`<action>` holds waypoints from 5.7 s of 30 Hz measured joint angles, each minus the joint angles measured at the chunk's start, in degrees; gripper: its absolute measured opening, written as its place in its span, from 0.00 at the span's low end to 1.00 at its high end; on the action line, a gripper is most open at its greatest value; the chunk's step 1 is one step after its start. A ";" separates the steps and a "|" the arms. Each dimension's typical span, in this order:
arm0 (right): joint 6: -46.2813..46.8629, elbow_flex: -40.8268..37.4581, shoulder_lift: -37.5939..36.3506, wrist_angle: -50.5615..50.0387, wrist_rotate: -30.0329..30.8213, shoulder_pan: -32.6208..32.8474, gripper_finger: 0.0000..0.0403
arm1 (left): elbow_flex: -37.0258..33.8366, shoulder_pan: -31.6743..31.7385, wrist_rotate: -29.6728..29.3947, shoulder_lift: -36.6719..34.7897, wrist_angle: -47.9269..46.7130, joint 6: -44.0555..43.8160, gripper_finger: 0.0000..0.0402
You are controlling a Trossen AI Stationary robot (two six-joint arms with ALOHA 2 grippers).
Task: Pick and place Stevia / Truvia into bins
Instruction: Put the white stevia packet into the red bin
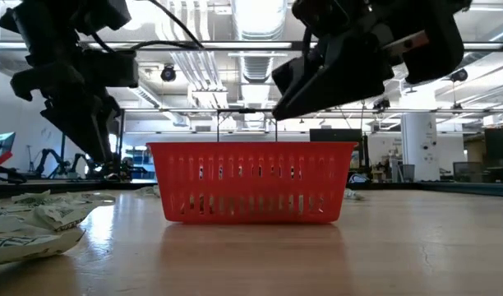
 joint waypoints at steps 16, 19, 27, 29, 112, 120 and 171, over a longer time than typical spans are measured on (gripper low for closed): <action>-2.26 3.19 -2.97 -11.05 2.10 -0.10 0.30 | -2.90 0.04 -6.62 3.99 -5.17 -7.45 0.35; -2.31 3.16 -2.97 -11.92 2.14 -0.34 0.28 | -3.60 0.13 -4.12 6.72 -3.66 -7.38 0.35; -2.23 3.46 -2.97 -13.84 2.12 -0.89 0.25 | -3.04 0.40 -2.62 10.09 -2.85 -5.74 0.34; -2.13 3.46 -2.97 -13.91 2.12 -0.91 0.24 | -3.06 0.44 -2.15 10.03 -2.78 -5.61 0.31; 36.07 -9.02 -7.30 -27.46 26.92 -16.12 0.43 | 5.49 -1.25 8.84 7.36 25.10 19.60 0.40; 38.46 -10.57 -7.30 -28.09 27.41 -17.37 0.39 | 5.42 -1.36 7.53 6.38 24.07 18.18 0.40; 1.75 2.24 -7.54 -14.67 8.39 1.10 0.02 | -3.19 -0.07 -25.69 6.43 10.75 13.69 0.40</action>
